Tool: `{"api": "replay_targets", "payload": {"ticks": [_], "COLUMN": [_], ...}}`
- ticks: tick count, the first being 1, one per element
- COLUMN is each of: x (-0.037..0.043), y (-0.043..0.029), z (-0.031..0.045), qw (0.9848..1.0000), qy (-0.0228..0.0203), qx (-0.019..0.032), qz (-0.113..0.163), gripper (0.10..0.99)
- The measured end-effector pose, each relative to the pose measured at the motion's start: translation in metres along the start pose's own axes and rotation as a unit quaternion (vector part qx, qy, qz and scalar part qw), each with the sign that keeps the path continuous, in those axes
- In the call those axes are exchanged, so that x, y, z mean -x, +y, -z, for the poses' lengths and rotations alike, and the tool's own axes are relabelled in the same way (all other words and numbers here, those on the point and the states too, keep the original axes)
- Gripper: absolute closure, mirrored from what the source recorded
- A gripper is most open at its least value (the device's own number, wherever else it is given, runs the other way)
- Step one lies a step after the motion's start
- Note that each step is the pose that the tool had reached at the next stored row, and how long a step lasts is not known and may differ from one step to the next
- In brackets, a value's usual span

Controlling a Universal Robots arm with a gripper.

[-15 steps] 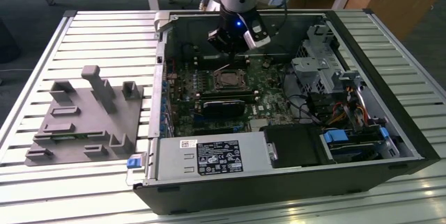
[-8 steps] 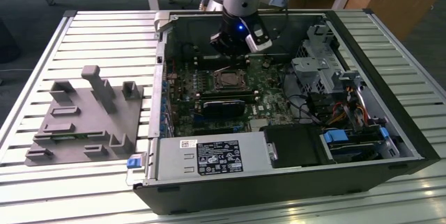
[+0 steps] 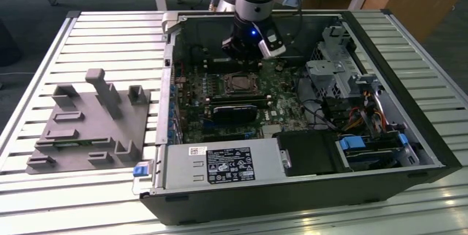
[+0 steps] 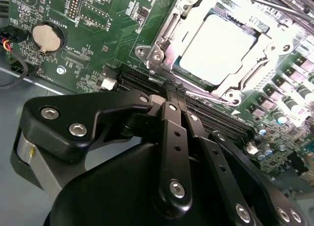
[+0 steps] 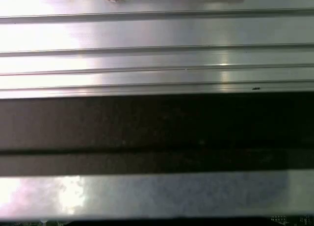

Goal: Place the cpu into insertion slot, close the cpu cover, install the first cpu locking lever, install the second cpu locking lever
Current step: 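Install the first cpu locking lever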

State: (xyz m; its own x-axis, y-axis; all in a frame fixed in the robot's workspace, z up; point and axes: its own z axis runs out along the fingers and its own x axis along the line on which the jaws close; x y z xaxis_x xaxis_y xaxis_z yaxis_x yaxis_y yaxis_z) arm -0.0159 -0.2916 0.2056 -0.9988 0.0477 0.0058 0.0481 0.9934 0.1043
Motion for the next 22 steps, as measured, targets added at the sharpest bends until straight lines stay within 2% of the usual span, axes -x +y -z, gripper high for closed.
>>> {"api": "replay_targets", "payload": {"ticks": [9, 22], "x": [0.0016, 0.0018], "y": [-0.0005, -0.0003], "z": [-0.0054, -0.0038], "qw": [1.0000, 1.0000], "qy": [0.0000, -0.0001], "qx": [0.0000, -0.0005], "qz": [0.000, 0.000], "gripper": [0.980, 0.980]}}
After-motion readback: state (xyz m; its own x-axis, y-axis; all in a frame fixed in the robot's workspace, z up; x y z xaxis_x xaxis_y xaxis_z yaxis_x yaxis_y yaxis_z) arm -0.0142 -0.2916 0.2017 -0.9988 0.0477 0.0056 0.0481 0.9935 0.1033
